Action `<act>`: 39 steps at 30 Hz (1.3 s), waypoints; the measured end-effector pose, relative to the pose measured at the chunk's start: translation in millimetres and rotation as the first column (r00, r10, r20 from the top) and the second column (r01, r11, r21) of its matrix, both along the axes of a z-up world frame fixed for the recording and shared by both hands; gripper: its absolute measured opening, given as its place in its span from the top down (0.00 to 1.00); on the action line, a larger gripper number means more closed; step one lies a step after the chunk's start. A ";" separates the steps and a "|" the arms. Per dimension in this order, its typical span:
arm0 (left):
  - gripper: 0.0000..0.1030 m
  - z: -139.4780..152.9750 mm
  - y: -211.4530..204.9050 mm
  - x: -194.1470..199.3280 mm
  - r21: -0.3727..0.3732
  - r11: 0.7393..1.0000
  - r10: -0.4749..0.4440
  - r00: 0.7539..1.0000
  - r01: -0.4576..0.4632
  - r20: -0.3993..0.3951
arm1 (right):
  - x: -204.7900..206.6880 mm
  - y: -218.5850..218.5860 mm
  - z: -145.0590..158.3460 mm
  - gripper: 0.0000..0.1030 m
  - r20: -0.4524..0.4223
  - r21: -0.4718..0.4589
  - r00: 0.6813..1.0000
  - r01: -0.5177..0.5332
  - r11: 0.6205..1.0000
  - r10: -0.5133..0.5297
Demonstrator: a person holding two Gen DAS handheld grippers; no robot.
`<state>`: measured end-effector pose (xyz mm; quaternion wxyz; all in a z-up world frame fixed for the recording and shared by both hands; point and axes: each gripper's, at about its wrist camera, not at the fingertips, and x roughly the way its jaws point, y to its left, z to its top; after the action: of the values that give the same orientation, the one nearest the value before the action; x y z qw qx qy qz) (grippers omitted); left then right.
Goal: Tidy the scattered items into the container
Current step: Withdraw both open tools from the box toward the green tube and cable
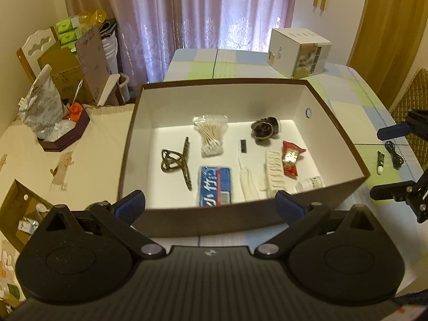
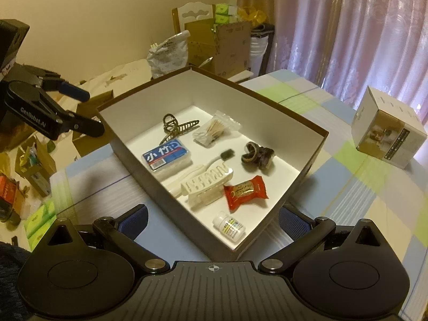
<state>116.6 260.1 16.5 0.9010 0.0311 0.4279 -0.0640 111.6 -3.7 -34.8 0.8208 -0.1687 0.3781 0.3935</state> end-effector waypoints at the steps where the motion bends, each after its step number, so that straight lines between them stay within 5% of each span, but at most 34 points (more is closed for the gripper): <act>1: 0.02 0.4 -2.8 -3.3 -0.002 1.000 0.000 1.000 0.000 -0.001 | -2.5 -1.6 0.5 0.02 -0.002 0.006 1.000 0.001 1.000 -0.001; 23: 0.02 -11.4 -94.3 -37.5 -0.003 0.997 -0.081 0.993 0.081 -0.083 | -42.6 -77.6 -12.7 0.02 -0.103 0.055 0.992 0.082 0.995 -0.076; 39: 0.02 -32.0 -192.4 -36.0 -0.049 0.975 -0.223 0.966 0.218 -0.134 | -51.3 -173.3 -24.4 0.02 -0.165 0.022 0.948 0.280 0.960 -0.273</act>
<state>80.5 67.8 -15.5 0.8569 0.0588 0.4820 -0.1732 60.3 -177.0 -59.2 0.8384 -0.0631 0.4538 0.2952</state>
